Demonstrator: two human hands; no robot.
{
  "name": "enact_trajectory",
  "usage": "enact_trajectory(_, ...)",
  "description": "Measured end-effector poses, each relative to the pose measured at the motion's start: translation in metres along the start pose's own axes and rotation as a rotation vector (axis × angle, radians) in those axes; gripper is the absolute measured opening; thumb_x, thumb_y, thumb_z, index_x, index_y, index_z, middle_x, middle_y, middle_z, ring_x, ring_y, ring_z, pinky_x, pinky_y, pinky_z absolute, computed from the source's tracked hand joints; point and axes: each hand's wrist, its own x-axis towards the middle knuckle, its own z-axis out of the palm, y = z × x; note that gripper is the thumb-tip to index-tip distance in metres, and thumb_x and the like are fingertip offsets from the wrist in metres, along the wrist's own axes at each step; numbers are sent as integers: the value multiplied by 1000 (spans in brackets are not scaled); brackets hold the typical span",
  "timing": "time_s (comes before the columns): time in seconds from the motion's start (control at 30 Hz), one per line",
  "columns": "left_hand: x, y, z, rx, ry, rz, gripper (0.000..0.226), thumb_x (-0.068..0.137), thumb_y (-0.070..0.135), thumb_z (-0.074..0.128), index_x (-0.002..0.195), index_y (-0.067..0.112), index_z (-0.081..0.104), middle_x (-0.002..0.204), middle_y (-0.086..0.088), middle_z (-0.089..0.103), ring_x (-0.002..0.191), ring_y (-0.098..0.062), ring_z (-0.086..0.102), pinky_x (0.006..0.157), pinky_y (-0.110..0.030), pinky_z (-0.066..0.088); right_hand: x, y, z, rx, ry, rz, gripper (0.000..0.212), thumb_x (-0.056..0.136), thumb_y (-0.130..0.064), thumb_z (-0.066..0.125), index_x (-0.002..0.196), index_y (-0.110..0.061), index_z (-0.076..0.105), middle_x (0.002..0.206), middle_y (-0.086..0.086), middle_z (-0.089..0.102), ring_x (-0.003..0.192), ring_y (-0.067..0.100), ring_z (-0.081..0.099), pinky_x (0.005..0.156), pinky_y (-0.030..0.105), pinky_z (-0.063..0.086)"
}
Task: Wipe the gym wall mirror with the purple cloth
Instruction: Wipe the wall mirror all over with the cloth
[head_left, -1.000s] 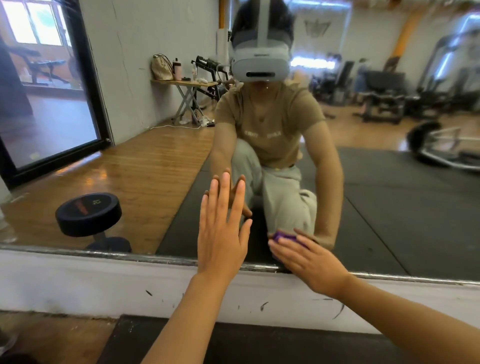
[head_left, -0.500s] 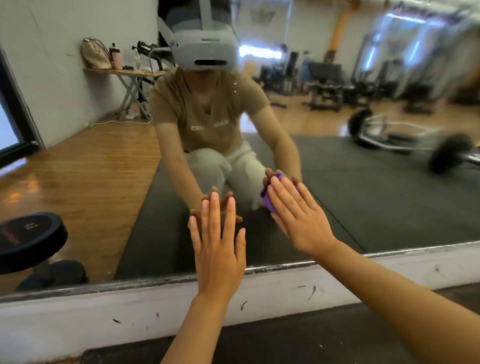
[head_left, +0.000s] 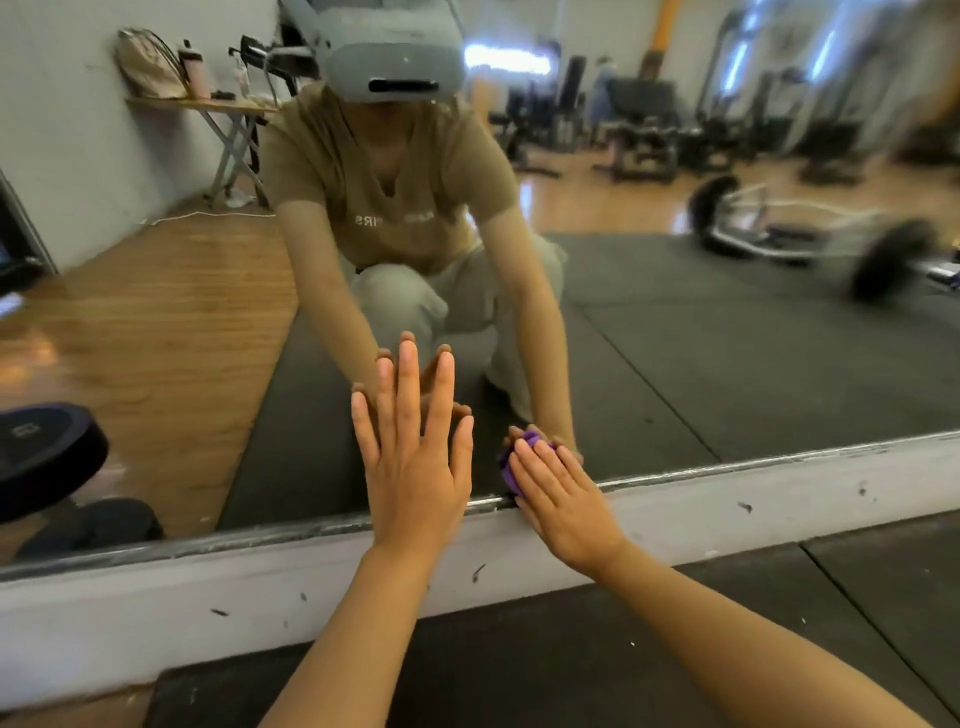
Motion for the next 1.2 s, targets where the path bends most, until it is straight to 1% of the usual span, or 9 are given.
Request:
enact_trajectory(0.1,-3,9,2,-8,13,-38,75,102,32,52,161,18,9,168,-6,-12,156,-30,-5,125,-51,-3,8,15,-11,-4,57,-45,63,108,-24,32,161,-9,1,169,7,-6,156,23,1,127,39,2)
enact_trajectory(0.23,0,28,10,-32,43,-137,77,101,29,53,161,12,8,167,-13,-6,155,-35,-4,125,-53,-1,70,46,-50,106,307,310,61,109,-25,29,161,-9,-1,169,6,-10,156,20,-4,127,37,1)
enact_trajectory(0.33,3,55,17,-114,68,-278,75,104,31,46,161,10,2,167,-11,-9,155,-33,-7,126,-48,-3,96,56,-66,208,417,469,57,108,-23,33,157,-3,11,164,14,10,155,17,-5,127,37,3)
enact_trajectory(0.4,5,73,22,-147,90,-349,73,105,34,40,160,10,-2,166,-7,-13,155,-30,-8,126,-45,-5,93,45,-57,276,477,530,55,109,-24,29,158,-5,11,163,17,12,156,18,-5,127,37,3)
enact_trajectory(0.5,4,82,29,-146,105,-387,72,105,34,37,160,10,-2,166,-6,-14,155,-26,-11,126,-43,-5,49,14,-21,278,398,476,59,110,-25,28,161,-12,1,170,7,-3,156,21,0,127,39,3)
enact_trajectory(0.63,-3,71,28,-116,80,-337,72,106,34,36,161,17,-7,166,-1,-19,155,-25,-11,126,-40,-4,-28,-15,23,192,193,359,56,112,-27,23,161,-8,4,170,9,-2,156,24,3,127,41,3)
enact_trajectory(0.8,-6,62,31,-62,79,-287,70,106,33,35,161,16,-7,166,-2,-18,155,-26,-11,126,-41,-2,-20,-16,22,212,166,383,55,112,-26,20,161,-7,2,170,9,-3,156,25,1,127,42,1)
enact_trajectory(1.07,-25,82,59,-31,84,-374,70,108,43,23,160,15,-14,167,-6,-20,155,-32,-12,125,-47,-7,75,36,-44,315,503,632,60,111,-26,27,161,-12,-4,169,1,-10,156,21,-1,127,39,4)
enact_trajectory(1.2,-10,100,67,-65,157,-456,75,107,47,24,158,11,-15,165,-6,-23,154,-30,-16,125,-46,-9,75,42,-38,304,568,616,60,111,-25,29,161,-12,-1,170,1,-7,156,21,2,127,40,6)
